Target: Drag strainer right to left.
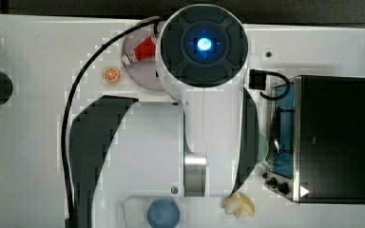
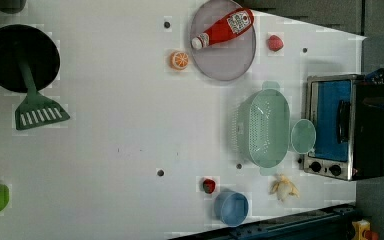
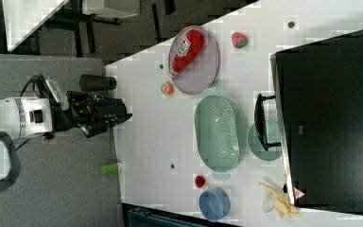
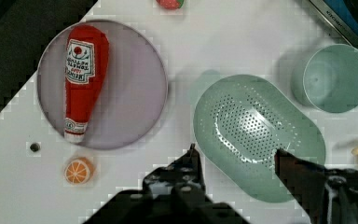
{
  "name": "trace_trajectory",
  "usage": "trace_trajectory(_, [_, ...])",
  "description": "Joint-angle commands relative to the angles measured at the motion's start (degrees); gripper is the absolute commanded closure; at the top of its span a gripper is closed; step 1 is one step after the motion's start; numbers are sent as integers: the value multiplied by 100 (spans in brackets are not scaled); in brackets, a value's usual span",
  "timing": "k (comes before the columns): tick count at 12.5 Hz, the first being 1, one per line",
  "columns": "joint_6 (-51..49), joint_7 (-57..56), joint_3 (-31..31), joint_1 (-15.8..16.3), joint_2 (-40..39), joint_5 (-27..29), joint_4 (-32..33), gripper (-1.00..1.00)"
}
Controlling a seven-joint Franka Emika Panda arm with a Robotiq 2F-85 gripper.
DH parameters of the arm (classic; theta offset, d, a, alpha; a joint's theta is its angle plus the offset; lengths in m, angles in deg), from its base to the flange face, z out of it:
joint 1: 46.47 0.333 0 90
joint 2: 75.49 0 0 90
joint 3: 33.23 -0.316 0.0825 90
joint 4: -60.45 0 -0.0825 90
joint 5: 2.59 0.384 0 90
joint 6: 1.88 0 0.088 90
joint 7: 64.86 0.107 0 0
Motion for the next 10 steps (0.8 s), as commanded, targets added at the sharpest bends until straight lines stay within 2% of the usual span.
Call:
trace_trajectory(1, [-1149,410,215,-137,2288,37,1245,-59])
trace_trajectory(3, [-1145,410,216,-138,2282,37,1278,-99])
trace_trajectory(6, [-706,424,207,-134,2086,37,1631,-100])
trace_trajectory(10, [1004,641,202,-132,1395,37,2639,-100])
